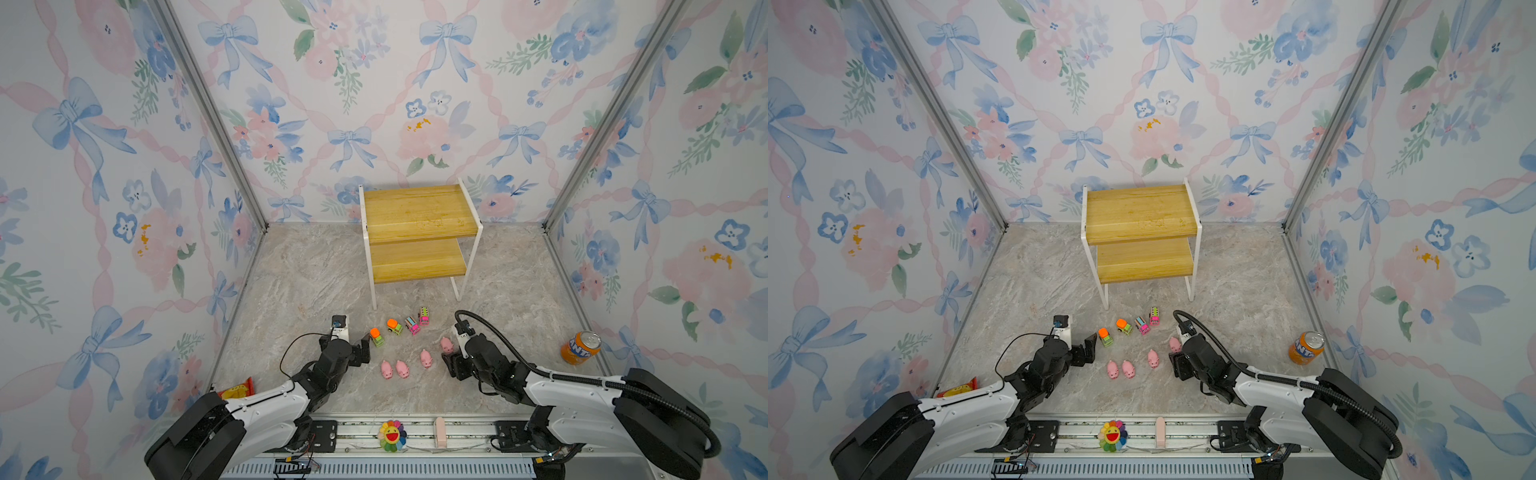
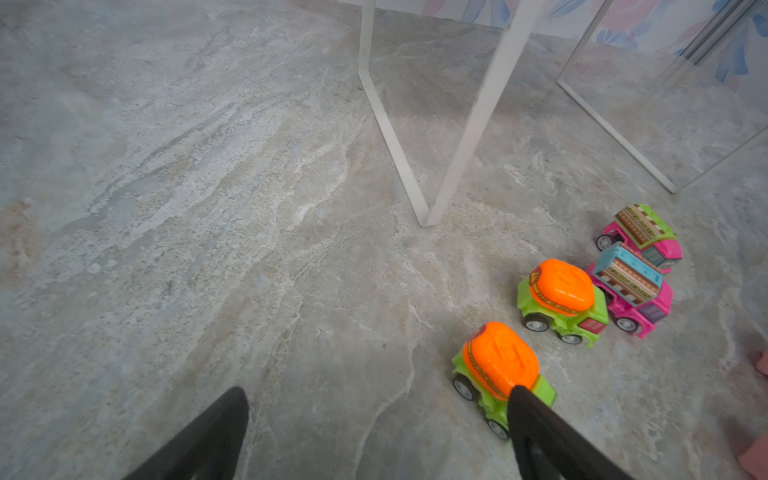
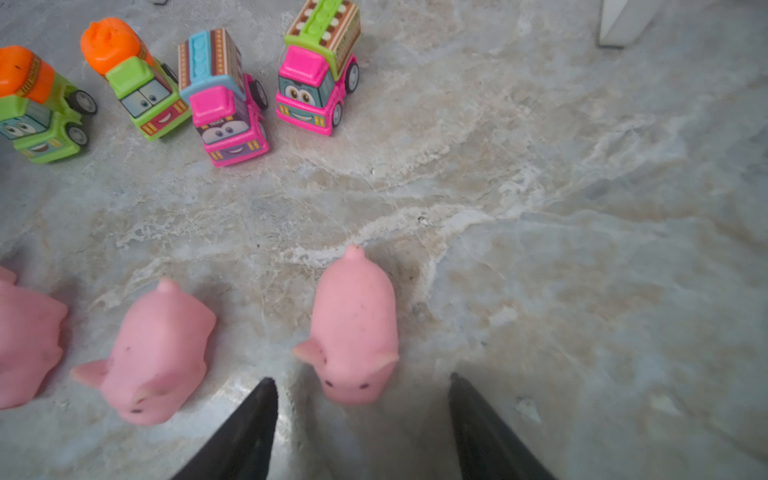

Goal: Place and organize the plastic toys onto the shelf
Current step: 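Move the right gripper over the pink pig farthest from the robot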

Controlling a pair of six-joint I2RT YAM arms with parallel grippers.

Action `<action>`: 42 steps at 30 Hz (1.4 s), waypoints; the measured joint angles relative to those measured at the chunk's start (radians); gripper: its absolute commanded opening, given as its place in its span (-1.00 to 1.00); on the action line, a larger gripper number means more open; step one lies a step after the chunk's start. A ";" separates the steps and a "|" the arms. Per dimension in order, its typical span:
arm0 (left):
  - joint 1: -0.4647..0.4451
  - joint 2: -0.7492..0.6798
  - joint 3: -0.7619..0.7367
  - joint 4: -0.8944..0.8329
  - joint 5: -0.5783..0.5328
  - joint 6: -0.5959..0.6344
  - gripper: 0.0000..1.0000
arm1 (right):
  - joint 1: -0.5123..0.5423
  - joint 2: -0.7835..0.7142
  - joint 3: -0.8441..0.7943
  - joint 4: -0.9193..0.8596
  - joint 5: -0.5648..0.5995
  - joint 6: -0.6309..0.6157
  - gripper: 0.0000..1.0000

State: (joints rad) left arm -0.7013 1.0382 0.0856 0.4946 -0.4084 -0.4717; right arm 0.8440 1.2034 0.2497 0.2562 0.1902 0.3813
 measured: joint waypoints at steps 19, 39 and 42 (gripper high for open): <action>0.000 0.028 0.009 0.006 0.000 0.000 0.95 | -0.006 0.165 -0.019 0.286 0.004 -0.045 0.04; 0.000 0.028 0.009 0.006 0.000 0.000 0.95 | 0.022 0.138 -0.116 0.402 0.082 -0.058 -0.09; 0.000 0.028 0.009 0.006 0.000 0.000 0.95 | 0.022 0.169 -0.116 0.442 0.084 -0.072 -0.10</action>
State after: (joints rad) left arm -0.7013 1.0664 0.0944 0.5011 -0.4080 -0.4717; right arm 0.8658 1.3724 0.1337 0.6979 0.2737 0.3088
